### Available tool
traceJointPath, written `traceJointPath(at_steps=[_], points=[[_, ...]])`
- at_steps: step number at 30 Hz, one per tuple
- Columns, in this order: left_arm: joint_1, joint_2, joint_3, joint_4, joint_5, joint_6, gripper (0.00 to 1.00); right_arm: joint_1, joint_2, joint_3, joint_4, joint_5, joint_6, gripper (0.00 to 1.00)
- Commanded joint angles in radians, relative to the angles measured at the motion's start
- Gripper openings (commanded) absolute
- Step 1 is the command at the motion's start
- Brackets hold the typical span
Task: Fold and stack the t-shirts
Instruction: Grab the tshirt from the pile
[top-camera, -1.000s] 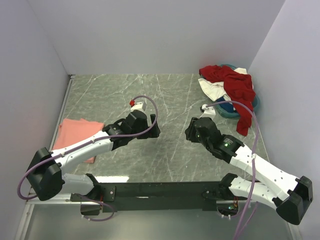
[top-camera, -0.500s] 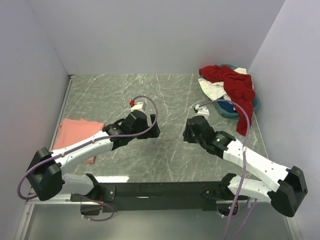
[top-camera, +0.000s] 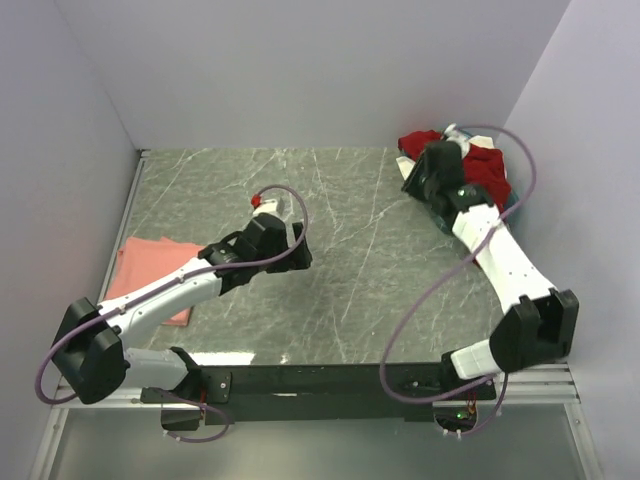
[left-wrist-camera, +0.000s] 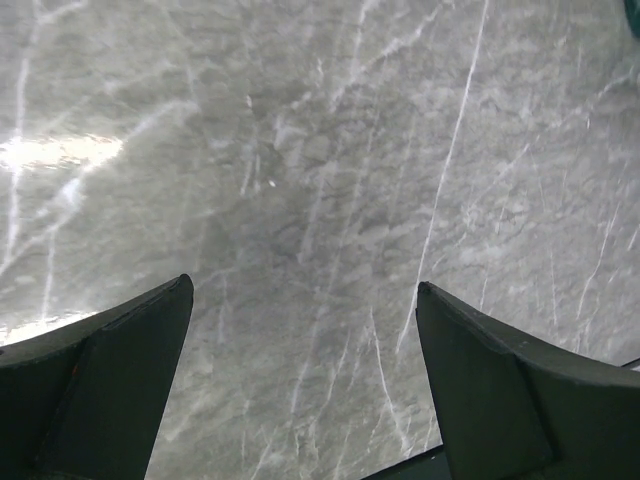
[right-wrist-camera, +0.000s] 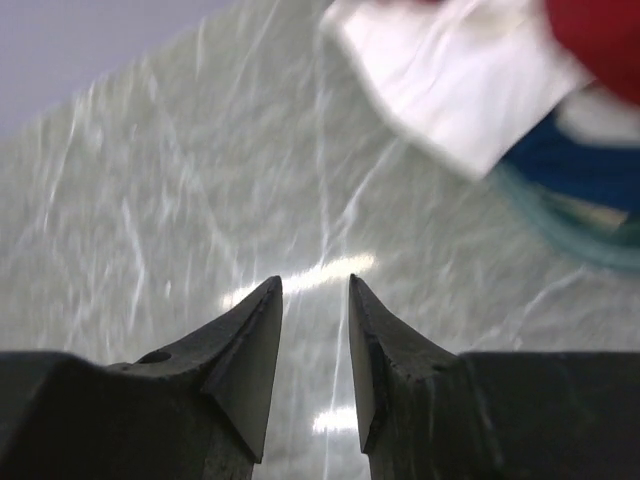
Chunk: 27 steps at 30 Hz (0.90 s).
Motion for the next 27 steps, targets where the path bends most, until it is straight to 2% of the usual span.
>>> traceJointPath(at_steps=[1, 7, 16, 22, 27], points=[[0.06, -0.053, 0.034, -0.003, 0.058, 0.036, 0.99, -0.101, 0.087, 0.156, 0.015, 0.047, -0.012, 0.4], [0.161, -0.081, 0.031, -0.012, 0.131, 0.066, 0.99, -0.236, 0.283, 0.388, -0.023, 0.136, -0.006, 0.41], [0.186, -0.092, 0.043, -0.017, 0.171, 0.073, 0.99, -0.402, 0.484, 0.523, -0.068, 0.122, 0.003, 0.42], [0.188, -0.085, 0.028, 0.0, 0.187, 0.069, 0.99, -0.43, 0.507, 0.455, -0.046, 0.132, -0.001, 0.51], [0.188, -0.076, 0.025, 0.006, 0.2, 0.065, 0.99, -0.439, 0.504, 0.366, 0.001, 0.129, 0.0, 0.51]])
